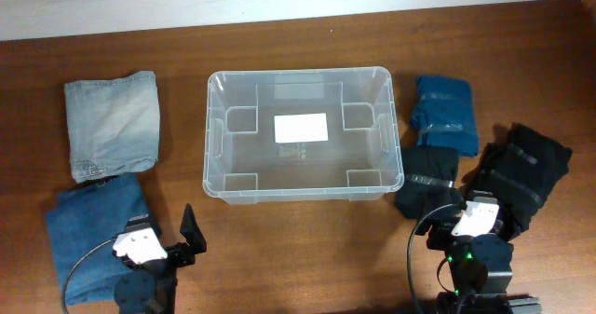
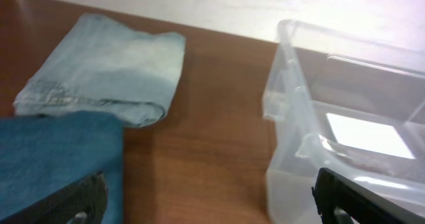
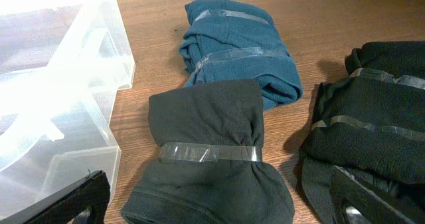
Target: Pack container
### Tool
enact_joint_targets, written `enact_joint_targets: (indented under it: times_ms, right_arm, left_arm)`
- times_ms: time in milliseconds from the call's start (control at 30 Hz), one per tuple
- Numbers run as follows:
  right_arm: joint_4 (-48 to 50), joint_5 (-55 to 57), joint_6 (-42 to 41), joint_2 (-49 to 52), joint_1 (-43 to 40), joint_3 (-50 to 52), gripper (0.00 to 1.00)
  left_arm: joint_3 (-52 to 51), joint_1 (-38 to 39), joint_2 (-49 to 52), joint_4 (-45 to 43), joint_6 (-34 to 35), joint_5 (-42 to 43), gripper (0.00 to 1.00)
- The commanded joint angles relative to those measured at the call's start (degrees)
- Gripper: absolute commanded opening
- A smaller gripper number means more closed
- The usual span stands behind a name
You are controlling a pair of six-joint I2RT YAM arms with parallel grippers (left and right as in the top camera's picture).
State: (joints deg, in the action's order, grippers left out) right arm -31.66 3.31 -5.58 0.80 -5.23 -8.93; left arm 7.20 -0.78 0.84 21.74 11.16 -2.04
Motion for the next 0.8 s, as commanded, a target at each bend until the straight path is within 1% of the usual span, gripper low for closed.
enact_joint_targets:
  times_ms: [0,67,133,167,267,333,433,567,633,767]
  right_arm:
    - [0.0,-0.3,0.2,-0.6,-0.4,0.4,0.98]
    - [0.0,-0.3,0.2,-0.6,-0.4,0.4,0.98]
    - [0.0,-0.3,0.2,-0.6,-0.4,0.4,0.98]
    - [0.0,-0.3,0.2,-0.6,-0.4,0.4,0.98]
    - [0.0,-0.3,0.2,-0.6,-0.4,0.4,0.99]
    - [0.0,-0.3,0.2,-0.6,-0.4,0.4,0.98]
    - [0.0,-0.3,0.2,-0.6,-0.4,0.4,0.98]
    - [0.0,-0.3,0.3,-0.6,-0.4,0.4,0.98]
    - [0.0,-0.3,0.2,-0.6,-0.4,0.4,0.98]
    - [0.0,-0.3,0.2,-0.6,-0.4,0.4,0.98]
  left_arm:
    - [-0.5,0.0,-0.5,-1.3,0.1,4.4,1.0]
    - [0.7,0.0,-0.3,-1.0,1.3,5.8,1.0]
    - [3.7,0.0,1.0,-0.7,4.1,5.8,1.0]
    - [5.6,0.0,2.1,-0.3,4.2,5.5,0.99]
    - [14.0,0.0,9.0,3.2,4.2,1.7,1.0]
    - [21.6,0.0,16.5,7.0,4.2,-1.4,0.99]
    - [34.1,0.0,30.0,13.0,4.2,-3.4,0.99]
    - [52.3,-0.2,48.8,20.9,3.1,-3.5,1.0]
    - [60.5,-0.2,57.0,25.2,-0.1,-2.9,1.0]
    - [71.2,-0.3,70.1,30.8,-6.1,-3.0,1.0]
